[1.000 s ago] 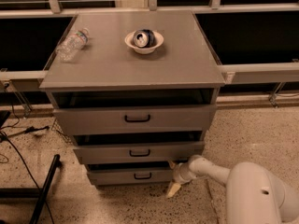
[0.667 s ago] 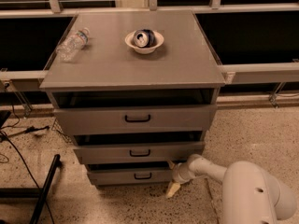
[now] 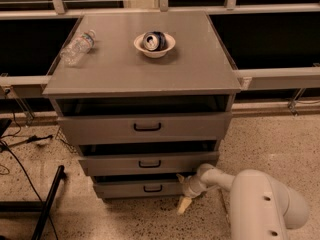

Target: Open bottom drawer

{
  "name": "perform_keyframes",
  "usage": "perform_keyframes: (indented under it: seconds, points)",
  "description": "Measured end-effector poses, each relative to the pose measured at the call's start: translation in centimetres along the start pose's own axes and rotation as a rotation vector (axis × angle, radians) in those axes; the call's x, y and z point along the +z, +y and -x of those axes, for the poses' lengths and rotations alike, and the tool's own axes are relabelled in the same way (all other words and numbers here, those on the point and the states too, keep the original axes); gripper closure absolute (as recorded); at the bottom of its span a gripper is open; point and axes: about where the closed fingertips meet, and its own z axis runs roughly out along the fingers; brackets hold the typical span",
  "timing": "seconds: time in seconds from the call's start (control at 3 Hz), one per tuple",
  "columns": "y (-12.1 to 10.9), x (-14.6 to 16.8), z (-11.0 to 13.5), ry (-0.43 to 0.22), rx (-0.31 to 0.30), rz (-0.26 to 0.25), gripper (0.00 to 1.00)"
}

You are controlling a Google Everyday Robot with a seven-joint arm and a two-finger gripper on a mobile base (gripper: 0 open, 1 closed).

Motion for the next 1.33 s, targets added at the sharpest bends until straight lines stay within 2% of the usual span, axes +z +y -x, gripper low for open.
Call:
perform_keyframes:
  seconds: [0.67, 1.33]
  points:
    - [1.7, 0.0, 1.1, 0.024, 0.013, 0.101, 0.0]
    - [4.0, -0.8, 1.4, 0.031, 0.034, 0.168, 0.0]
